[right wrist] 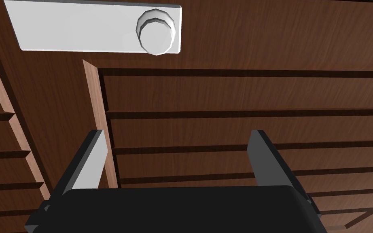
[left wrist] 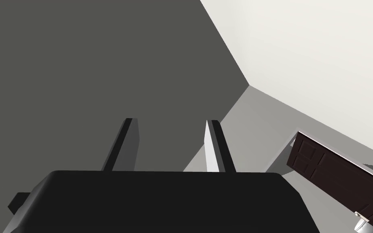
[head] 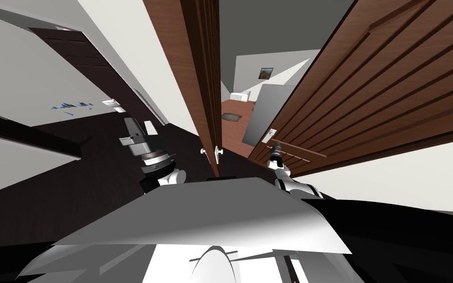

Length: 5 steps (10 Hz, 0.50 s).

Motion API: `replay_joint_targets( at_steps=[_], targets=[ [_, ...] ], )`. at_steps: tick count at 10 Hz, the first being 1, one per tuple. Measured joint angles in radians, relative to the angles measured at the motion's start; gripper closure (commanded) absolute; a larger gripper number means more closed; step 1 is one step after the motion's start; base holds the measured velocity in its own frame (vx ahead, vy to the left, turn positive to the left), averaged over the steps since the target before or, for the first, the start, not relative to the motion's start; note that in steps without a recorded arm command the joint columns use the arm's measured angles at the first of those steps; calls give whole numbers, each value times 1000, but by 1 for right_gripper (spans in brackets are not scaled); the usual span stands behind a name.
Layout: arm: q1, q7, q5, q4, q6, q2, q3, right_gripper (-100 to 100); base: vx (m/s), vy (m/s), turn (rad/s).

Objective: Pull the door open

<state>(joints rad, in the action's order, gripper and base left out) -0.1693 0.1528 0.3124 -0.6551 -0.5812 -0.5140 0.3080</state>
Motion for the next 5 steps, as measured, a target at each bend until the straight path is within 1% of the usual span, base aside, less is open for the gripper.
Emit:
replay_joint_targets(
  at_steps=[1, 3, 5],
  targets=[
    [-7, 2, 3, 22, -3, -5, 4, -100, 4, -17, 59],
    [-10, 2, 6, 28, 1, -9, 8, -100, -1, -6, -7],
    [-12, 3, 6, 33, 0, -10, 7, -100, 0, 6, -8]
  ],
)
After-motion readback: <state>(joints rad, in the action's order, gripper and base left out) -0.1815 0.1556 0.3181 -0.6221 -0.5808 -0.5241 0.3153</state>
